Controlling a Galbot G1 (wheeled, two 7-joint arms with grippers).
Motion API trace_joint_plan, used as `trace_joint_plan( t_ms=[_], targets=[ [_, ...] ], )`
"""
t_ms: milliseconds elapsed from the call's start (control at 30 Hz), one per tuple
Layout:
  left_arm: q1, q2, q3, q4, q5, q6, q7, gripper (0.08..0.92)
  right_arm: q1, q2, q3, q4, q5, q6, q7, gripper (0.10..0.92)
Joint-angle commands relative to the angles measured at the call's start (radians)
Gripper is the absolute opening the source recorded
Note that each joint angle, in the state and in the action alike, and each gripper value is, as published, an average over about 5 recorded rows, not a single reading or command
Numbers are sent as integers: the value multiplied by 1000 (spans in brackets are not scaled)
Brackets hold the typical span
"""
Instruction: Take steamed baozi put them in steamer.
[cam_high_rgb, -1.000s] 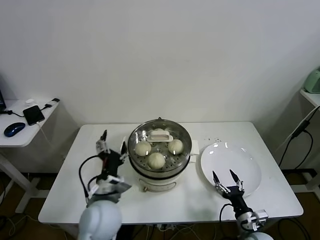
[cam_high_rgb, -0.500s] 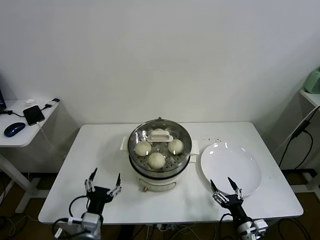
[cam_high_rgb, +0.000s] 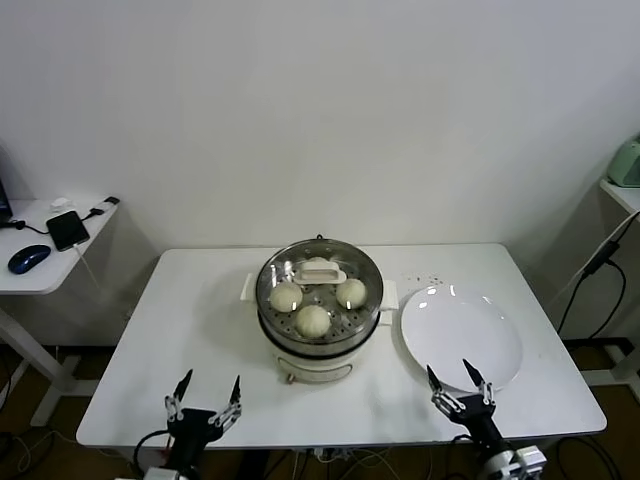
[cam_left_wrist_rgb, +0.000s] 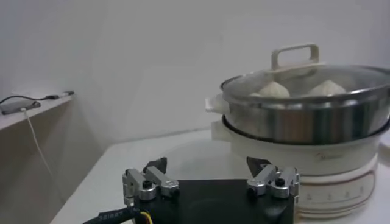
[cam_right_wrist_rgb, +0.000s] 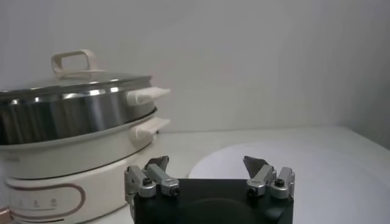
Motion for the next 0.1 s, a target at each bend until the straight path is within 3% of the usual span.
trace_joint_plan(
  t_ms=[33, 100],
  targets=[
    [61, 1, 1, -51, -83, -25, 8, 823, -24, -11, 11, 36, -15, -9, 6, 823],
    [61, 2, 0, -53, -82, -25, 11, 823, -25, -11, 13, 39, -17, -9, 5, 822]
  ],
)
